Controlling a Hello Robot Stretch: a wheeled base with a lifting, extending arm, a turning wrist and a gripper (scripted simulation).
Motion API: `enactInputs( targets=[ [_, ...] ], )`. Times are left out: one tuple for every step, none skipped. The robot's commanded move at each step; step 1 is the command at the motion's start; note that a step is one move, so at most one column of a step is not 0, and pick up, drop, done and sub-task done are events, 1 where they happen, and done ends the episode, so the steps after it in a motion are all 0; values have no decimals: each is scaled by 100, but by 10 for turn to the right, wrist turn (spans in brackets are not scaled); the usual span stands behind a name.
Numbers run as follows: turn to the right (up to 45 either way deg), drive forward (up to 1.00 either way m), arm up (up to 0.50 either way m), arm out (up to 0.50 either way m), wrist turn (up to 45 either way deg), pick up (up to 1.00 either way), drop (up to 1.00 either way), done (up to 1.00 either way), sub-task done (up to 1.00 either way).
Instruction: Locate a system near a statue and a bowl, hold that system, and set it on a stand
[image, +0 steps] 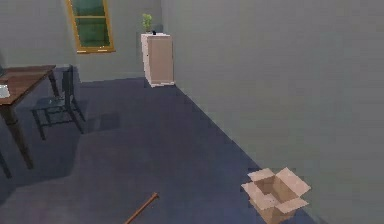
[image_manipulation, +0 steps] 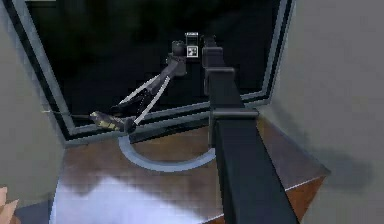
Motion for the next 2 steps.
enactInputs(
  targets=[
    [0,0,0,0,450,0,0,0,0],
    [0,0,0,0,0,0,100,0,0]
  ],
)
